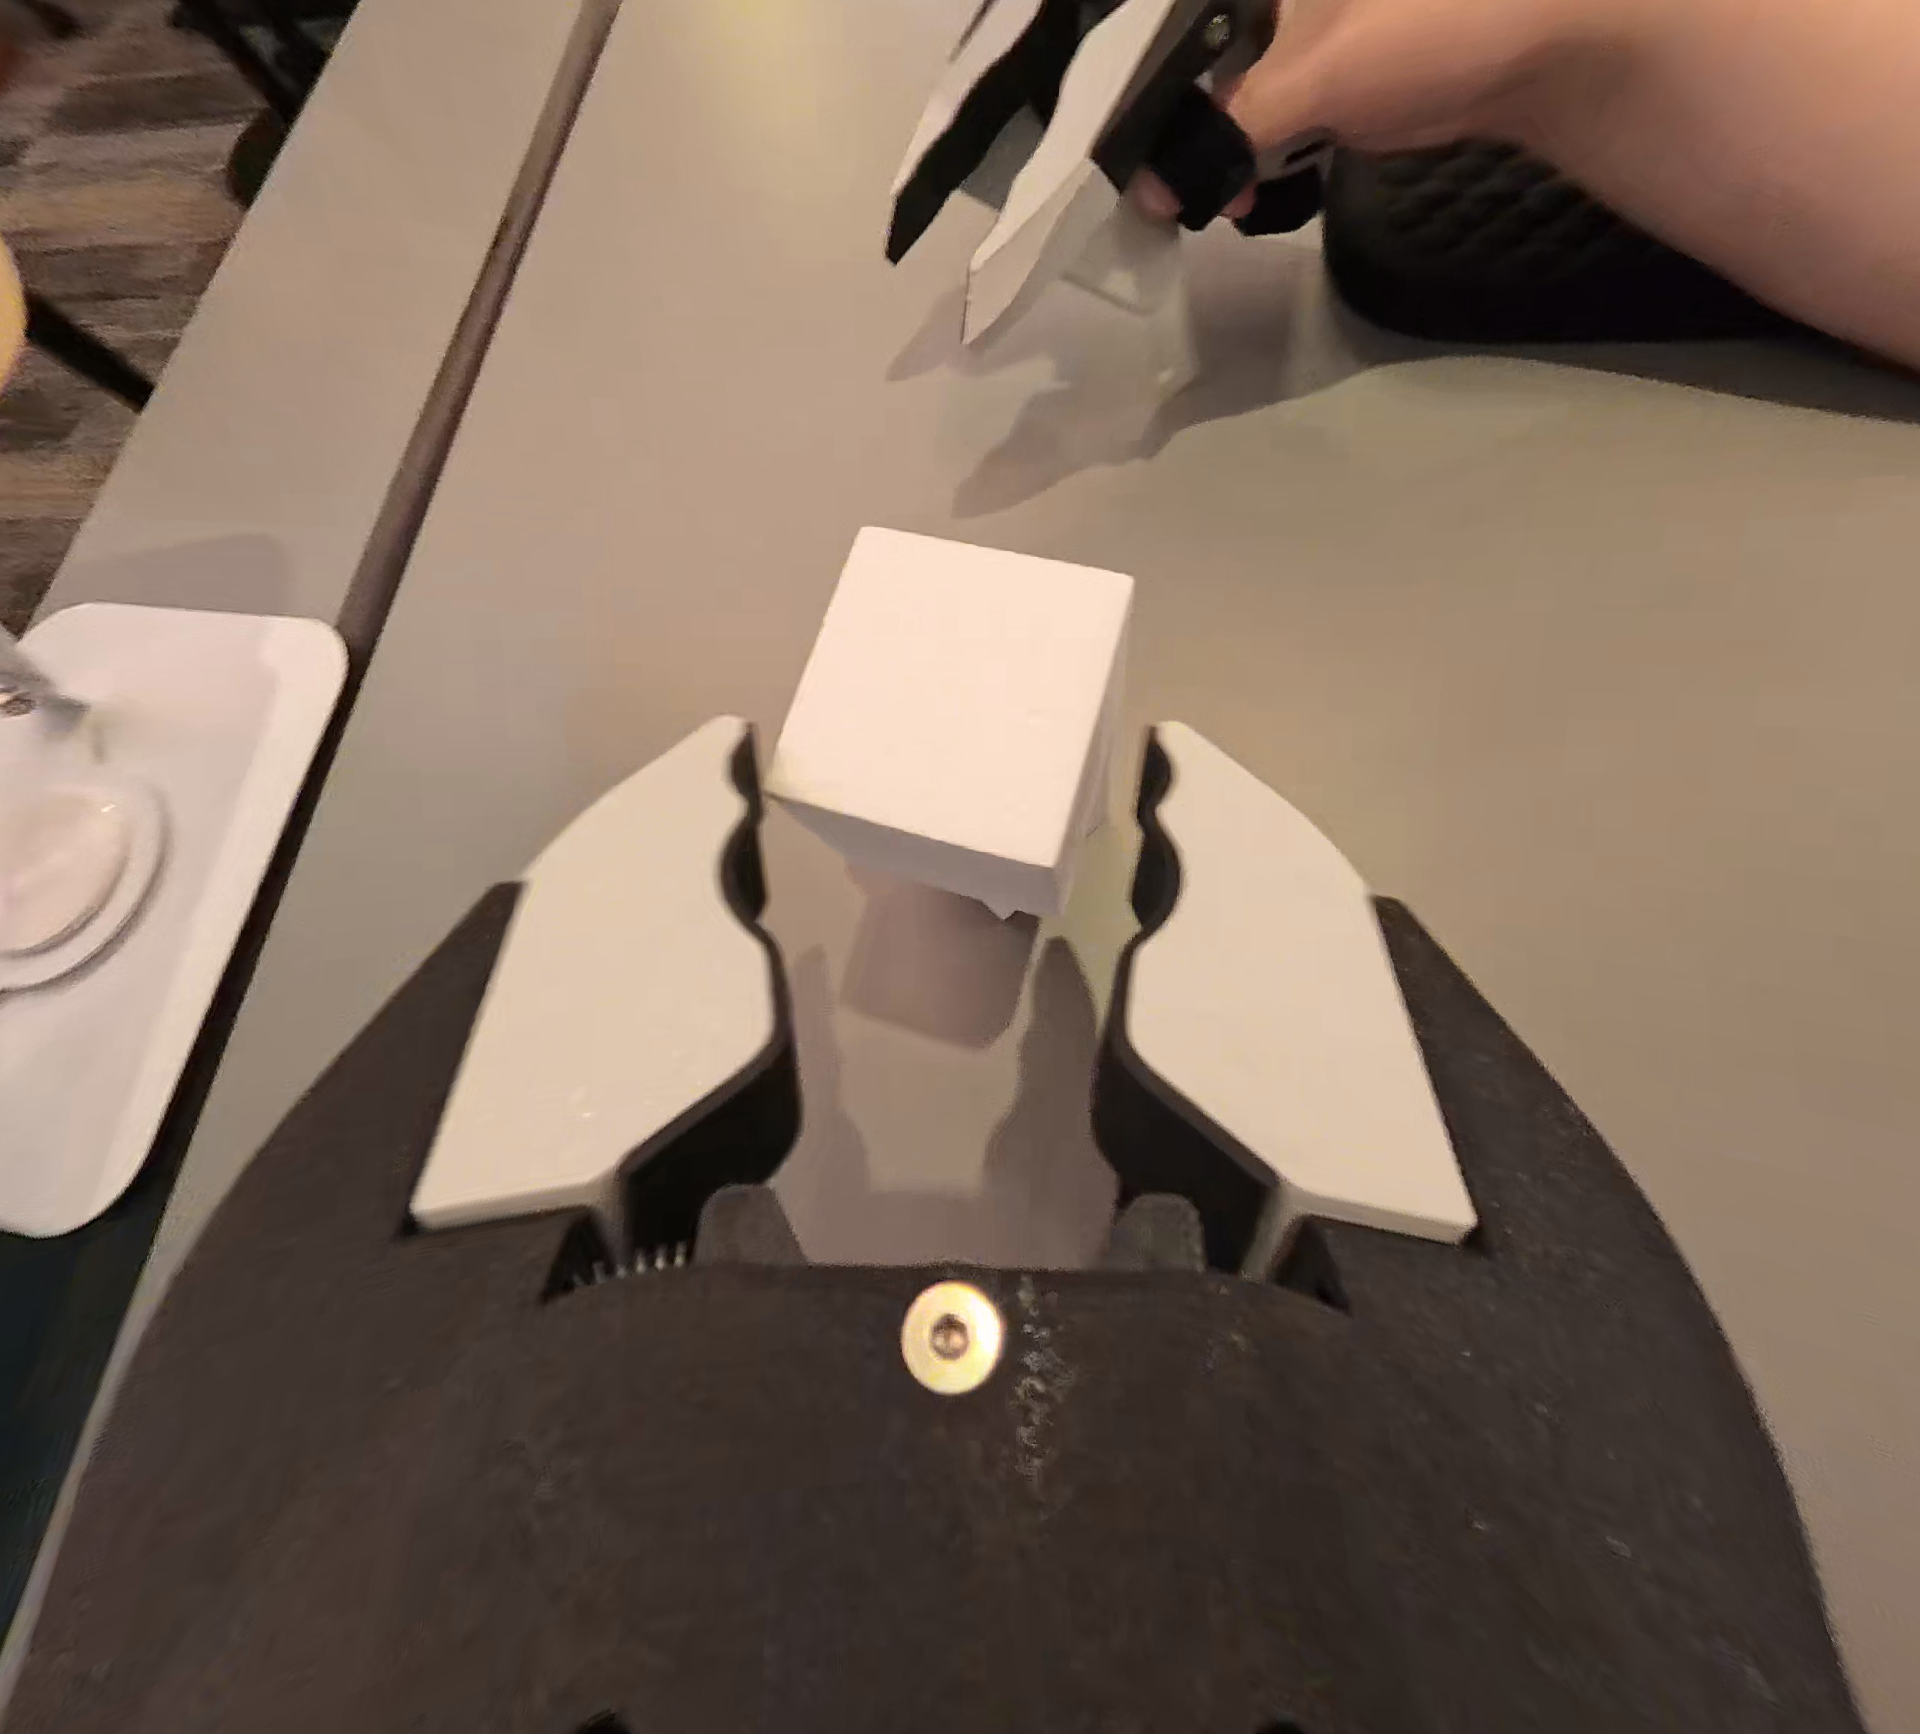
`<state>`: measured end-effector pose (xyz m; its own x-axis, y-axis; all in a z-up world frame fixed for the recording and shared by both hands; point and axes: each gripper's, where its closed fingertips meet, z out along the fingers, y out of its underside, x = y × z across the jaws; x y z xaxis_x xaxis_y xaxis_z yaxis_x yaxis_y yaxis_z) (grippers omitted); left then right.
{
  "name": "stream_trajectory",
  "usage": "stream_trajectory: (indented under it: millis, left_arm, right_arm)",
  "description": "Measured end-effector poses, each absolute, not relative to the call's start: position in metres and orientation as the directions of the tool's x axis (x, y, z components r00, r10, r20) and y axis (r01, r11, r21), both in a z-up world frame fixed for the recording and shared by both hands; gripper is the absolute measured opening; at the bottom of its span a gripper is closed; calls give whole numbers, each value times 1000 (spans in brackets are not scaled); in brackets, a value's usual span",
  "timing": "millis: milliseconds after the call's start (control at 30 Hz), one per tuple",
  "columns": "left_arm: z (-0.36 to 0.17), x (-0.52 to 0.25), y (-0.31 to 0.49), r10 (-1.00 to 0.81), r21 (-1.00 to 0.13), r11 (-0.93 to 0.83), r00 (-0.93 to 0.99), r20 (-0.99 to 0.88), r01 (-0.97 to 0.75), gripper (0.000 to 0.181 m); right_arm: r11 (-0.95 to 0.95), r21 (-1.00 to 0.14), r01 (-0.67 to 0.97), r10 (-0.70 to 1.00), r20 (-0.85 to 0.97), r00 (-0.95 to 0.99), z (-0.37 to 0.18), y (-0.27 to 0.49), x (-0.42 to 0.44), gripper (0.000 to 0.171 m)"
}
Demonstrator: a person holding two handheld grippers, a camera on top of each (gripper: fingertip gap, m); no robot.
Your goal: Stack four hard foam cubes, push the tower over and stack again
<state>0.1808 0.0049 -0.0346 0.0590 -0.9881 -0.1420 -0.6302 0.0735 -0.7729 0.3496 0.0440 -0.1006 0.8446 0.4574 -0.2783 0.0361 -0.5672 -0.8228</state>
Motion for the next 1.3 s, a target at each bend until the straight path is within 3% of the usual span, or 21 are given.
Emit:
stream_trajectory:
  millis: [33,133,333,533,800,1300]
  left_arm:
    - [-35,182,3,-990,-775,84,39,-139,-626,58]
    - [-19,190,-2,-991,-827,52,70,-110,-560,58]
    - [2,183,14,-819,-835,-239,565,-100,-495,58]
    - [-8,182,4,-612,-810,-347,768,-186,-473,58]
    - [-19,185,6,-486,-829,-449,869,-87,-334,58]
    - [-35,190,8,-479,-801,-471,870,-118,-369,58]
  right_arm:
    - [-569,-821,40,460,-277,844,-101,44,349,72]
    - [-575,-817,53,463,-271,844,-103,43,347,72]
    - [-590,-802,91,462,-243,853,-110,43,346,73]
    - [-595,-795,122,469,-219,856,-114,42,343,73]
    - [-602,-790,116,462,-226,857,-115,42,345,73]
    - [-606,-786,121,470,-230,852,-115,41,344,73]
